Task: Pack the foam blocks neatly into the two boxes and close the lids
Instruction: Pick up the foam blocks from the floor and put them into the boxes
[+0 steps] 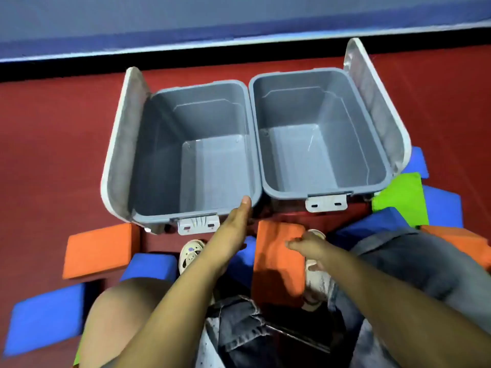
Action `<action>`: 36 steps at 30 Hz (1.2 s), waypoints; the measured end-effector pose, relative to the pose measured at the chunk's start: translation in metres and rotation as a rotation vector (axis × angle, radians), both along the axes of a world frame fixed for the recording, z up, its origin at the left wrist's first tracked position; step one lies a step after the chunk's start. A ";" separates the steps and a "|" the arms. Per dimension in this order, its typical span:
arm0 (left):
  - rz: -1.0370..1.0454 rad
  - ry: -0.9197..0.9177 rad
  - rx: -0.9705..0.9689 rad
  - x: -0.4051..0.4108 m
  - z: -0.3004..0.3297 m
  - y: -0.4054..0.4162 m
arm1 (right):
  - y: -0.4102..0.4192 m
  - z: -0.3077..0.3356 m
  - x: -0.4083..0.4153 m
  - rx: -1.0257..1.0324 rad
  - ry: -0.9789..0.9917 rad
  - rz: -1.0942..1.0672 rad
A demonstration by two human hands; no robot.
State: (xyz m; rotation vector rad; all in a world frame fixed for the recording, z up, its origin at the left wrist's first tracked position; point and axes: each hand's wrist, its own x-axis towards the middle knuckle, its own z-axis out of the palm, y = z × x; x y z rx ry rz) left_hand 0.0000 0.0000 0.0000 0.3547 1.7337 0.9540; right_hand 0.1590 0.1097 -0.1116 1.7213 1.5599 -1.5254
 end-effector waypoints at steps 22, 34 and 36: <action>0.046 0.011 -0.154 -0.012 -0.042 0.030 | -0.003 -0.118 -0.017 0.100 -0.103 -0.586; -0.083 0.070 -0.161 -0.012 -0.049 0.023 | -0.001 -0.112 -0.016 0.032 0.087 -0.386; -0.105 0.086 -0.154 -0.013 -0.047 0.024 | -0.002 -0.108 -0.018 -0.029 0.128 -0.332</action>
